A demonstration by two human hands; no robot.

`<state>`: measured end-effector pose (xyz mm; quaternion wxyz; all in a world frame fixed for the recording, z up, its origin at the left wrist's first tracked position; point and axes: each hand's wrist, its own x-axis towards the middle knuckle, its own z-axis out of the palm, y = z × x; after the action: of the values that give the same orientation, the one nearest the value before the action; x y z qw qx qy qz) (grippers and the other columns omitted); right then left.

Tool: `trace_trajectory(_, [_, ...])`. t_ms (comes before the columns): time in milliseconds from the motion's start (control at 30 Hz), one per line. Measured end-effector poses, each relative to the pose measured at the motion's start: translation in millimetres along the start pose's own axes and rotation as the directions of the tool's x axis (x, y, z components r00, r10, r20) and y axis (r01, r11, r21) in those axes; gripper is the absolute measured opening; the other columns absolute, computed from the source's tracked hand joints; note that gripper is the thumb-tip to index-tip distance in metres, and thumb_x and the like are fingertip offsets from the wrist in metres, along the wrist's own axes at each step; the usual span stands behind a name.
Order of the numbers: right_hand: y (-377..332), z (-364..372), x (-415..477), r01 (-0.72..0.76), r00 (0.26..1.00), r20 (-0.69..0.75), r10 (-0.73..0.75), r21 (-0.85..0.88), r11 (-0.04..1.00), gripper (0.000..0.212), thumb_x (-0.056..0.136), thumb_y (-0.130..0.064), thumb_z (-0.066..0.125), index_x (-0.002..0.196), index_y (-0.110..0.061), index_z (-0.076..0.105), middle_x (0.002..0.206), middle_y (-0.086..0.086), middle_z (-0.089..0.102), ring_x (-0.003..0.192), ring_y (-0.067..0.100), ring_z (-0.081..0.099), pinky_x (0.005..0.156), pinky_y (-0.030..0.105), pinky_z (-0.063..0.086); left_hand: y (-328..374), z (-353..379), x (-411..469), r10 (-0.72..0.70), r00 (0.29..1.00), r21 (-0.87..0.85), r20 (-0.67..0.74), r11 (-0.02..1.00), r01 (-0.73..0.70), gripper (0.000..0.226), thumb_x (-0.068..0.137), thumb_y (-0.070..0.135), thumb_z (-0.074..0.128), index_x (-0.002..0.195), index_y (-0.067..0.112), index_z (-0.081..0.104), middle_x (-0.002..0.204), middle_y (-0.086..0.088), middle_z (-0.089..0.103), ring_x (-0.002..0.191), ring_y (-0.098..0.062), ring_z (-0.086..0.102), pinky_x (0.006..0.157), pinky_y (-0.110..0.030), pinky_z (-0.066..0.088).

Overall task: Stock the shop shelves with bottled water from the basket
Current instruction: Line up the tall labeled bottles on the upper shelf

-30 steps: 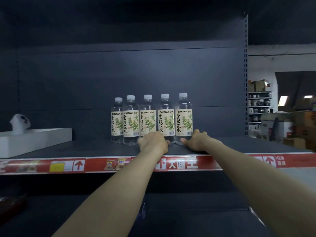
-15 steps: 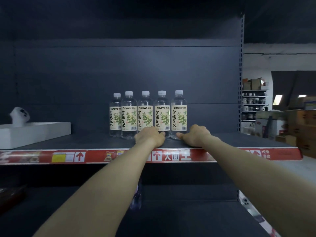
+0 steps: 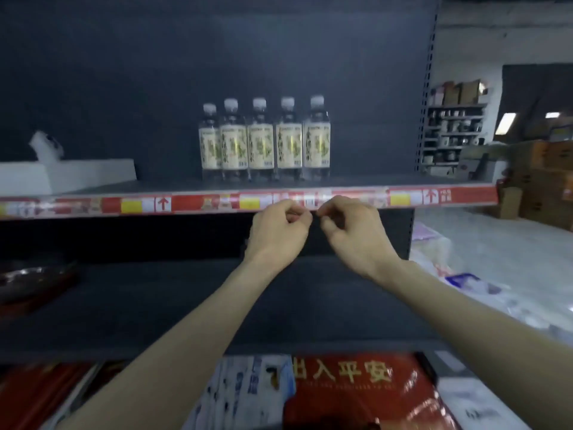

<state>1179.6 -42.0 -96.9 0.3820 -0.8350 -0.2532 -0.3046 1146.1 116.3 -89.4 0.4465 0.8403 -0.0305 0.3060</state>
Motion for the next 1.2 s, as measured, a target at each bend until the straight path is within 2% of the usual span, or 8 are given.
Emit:
trace_trajectory(133, [29, 27, -89, -0.112, 0.987, 0.119, 0.108, 0.031, 0.993, 0.015, 0.091, -0.015, 0.064, 0.099, -0.027, 0.069, 0.089, -0.012, 0.071, 0.085, 0.008, 0.067, 0.081, 0.032, 0.056, -44, 26, -83, -0.093, 0.990, -0.014, 0.106, 0.995, 0.095, 0.010, 0.098, 0.029, 0.066, 0.102, 0.025, 0.075, 0.089, 0.016, 0.071, 0.088, 0.002, 0.065, 0.071, 0.005, 0.038])
trace_trajectory(300, [66, 63, -206, -0.291, 0.876, 0.376, 0.301, -0.084, 0.953, 0.013, 0.087, -0.017, 0.064, 0.096, -0.024, 0.072, 0.090, -0.005, 0.076, 0.091, 0.018, 0.070, 0.085, 0.034, 0.054, -119, 62, -195, -0.242, 0.925, 0.110, 0.293, 0.970, 0.218, 0.011, 0.102, 0.034, 0.061, 0.093, 0.036, 0.067, 0.084, 0.026, 0.066, 0.082, 0.006, 0.062, 0.067, -0.009, 0.041])
trace_trajectory(500, [100, 96, -321, -0.377, 0.590, 0.684, 0.430, -0.238, 0.895, 0.019, 0.081, -0.036, 0.059, 0.094, -0.032, 0.071, 0.096, -0.010, 0.076, 0.096, 0.015, 0.070, 0.089, 0.034, 0.055, -196, 66, -298, -0.500, 0.765, 0.265, 0.406, 0.866, 0.424, 0.018, 0.103, 0.041, 0.057, 0.105, 0.033, 0.072, 0.095, 0.014, 0.075, 0.094, -0.008, 0.069, 0.081, -0.029, 0.050])
trace_trajectory(700, [125, 100, -362, -0.436, 0.475, 0.710, 0.520, -0.324, 0.839, 0.013, 0.094, -0.025, 0.064, 0.100, -0.027, 0.075, 0.082, -0.012, 0.073, 0.075, 0.012, 0.067, 0.072, 0.027, 0.049, -243, 53, -343, -0.662, 0.656, 0.410, 0.362, 0.745, 0.526, 0.026, 0.103, 0.035, 0.059, 0.124, 0.028, 0.073, 0.080, 0.009, 0.071, 0.068, -0.001, 0.060, 0.075, -0.028, 0.051])
trace_trajectory(933, [148, 96, -358, -0.596, 0.321, 0.662, 0.677, -0.415, 0.688, 0.029, 0.088, -0.048, 0.068, 0.097, -0.021, 0.078, 0.088, -0.001, 0.075, 0.082, 0.017, 0.069, 0.076, 0.030, 0.055, -256, 64, -331, -0.655, 0.677, 0.508, 0.336, 0.731, 0.455, 0.025, 0.098, 0.028, 0.061, 0.121, 0.026, 0.068, 0.113, -0.001, 0.069, 0.097, -0.019, 0.066, 0.092, -0.037, 0.056])
trace_trajectory(1033, [163, 102, -371, -0.819, 0.143, 0.603, 0.785, -0.373, 0.436, 0.029, 0.090, -0.033, 0.070, 0.106, -0.009, 0.075, 0.100, 0.013, 0.077, 0.084, 0.028, 0.073, 0.081, 0.046, 0.063, -263, 75, -327, -0.562, 0.732, 0.596, 0.385, 0.757, 0.267, 0.043, 0.095, 0.021, 0.062, 0.138, 0.021, 0.056, 0.134, -0.006, 0.058, 0.124, -0.027, 0.056, 0.101, -0.043, 0.051])
trace_trajectory(1133, [165, 101, -375, -0.995, -0.104, 0.563, 0.820, -0.062, -0.083, 0.028, 0.099, -0.014, 0.062, 0.119, 0.006, 0.060, 0.110, 0.024, 0.071, 0.076, 0.032, 0.076, 0.063, 0.043, 0.064, -275, 87, -321, -0.573, 0.679, 0.669, 0.459, 0.726, 0.161, 0.060, 0.091, 0.022, 0.066, 0.147, 0.020, 0.047, 0.142, -0.009, 0.053, 0.132, -0.031, 0.051, 0.104, -0.046, 0.050])
trace_trajectory(1200, [167, 100, -375, -0.946, -0.221, 0.507, 0.833, 0.098, -0.310, 0.027, 0.102, -0.016, 0.057, 0.122, 0.003, 0.056, 0.116, 0.025, 0.068, 0.083, 0.028, 0.077, 0.071, 0.040, 0.065, -284, 97, -317, -0.610, 0.620, 0.708, 0.494, 0.696, 0.121, 0.069, 0.088, 0.027, 0.071, 0.150, 0.021, 0.041, 0.145, -0.011, 0.050, 0.136, -0.033, 0.047, 0.108, -0.048, 0.048])
